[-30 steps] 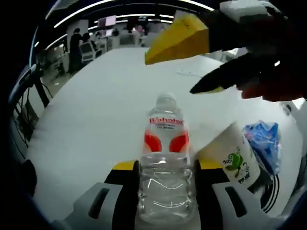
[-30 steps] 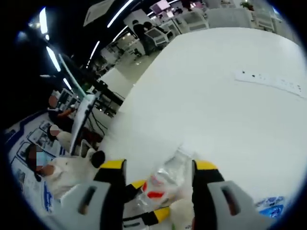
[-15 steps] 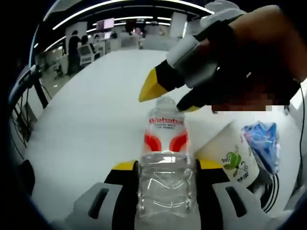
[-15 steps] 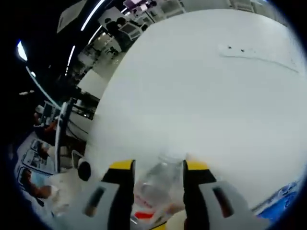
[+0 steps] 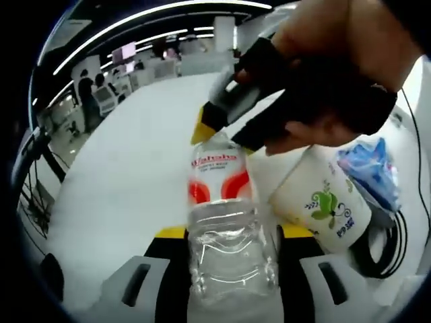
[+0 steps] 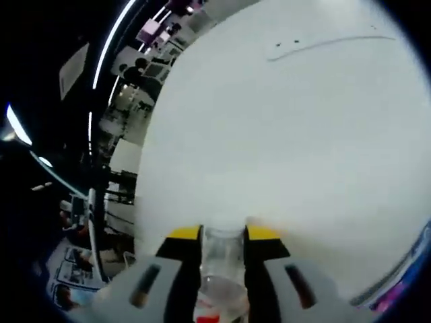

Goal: Arrange the tabletop items into an orderly group along one side of the table until the central work area is clear of visible clutter.

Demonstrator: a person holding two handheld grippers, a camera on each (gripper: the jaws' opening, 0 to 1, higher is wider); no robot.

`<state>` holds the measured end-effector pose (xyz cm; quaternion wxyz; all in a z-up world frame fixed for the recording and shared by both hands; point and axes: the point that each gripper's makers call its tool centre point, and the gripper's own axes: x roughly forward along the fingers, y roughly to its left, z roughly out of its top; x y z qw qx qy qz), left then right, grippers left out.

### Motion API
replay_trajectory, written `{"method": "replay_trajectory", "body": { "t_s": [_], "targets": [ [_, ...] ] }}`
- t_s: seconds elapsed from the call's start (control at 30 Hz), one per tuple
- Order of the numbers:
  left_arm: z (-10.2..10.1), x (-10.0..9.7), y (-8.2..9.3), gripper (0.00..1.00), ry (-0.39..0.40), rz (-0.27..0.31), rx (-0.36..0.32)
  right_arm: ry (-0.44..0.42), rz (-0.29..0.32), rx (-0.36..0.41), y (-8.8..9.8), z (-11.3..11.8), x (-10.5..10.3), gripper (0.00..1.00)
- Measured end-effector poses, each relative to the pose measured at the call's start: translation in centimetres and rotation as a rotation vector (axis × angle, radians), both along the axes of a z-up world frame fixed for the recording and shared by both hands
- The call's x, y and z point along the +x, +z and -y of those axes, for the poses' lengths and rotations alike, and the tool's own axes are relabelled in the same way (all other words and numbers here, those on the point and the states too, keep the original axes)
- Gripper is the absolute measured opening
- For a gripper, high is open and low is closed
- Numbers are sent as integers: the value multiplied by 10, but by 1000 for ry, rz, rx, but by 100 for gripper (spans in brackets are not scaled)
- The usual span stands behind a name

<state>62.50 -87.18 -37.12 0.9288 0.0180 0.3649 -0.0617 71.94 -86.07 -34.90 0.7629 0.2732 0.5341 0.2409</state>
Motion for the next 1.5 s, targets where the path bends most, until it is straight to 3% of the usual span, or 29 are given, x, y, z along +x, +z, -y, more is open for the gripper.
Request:
{"method": "replay_trajectory", "body": {
  "t_s": [0.1,0.2,0.27,0.33,0.47,0.53,0.67,0.83,1.0,1.1,1.17,1.5],
  "targets": [
    [0,0,1,45,-1,-6,-10,12,34,25,10,0,1,19],
    [0,-1,1,45,-2,-24,-13,78,141,48,32,-3,-3,18],
    [2,-2,4,44,2,-40,-76,90,192,65,43,-3,-3,18],
    [-1,-2,10,43,-4,-28,-89,112,220,72,56,-2,-8,18],
    [-10,-1,21,41,-7,-9,-90,269,426,94,97,-15,-25,17],
    [-15,1,30,41,-23,34,-54,331,524,84,117,-20,-35,17],
    [-16,8,57,40,-37,135,-77,413,713,101,155,-24,-52,17],
    [-12,18,80,40,-55,205,-89,423,808,110,182,-21,-56,17],
    [-5,33,101,40,-70,262,-93,487,979,79,212,-18,-64,16],
    [-3,40,109,41,-84,284,-82,501,1045,83,218,-15,-67,16],
    [-2,42,111,40,-103,290,-95,492,1053,86,218,-12,-66,16],
    [6,52,109,40,-140,280,-107,429,1024,89,214,-2,-44,17]
  ]
}}
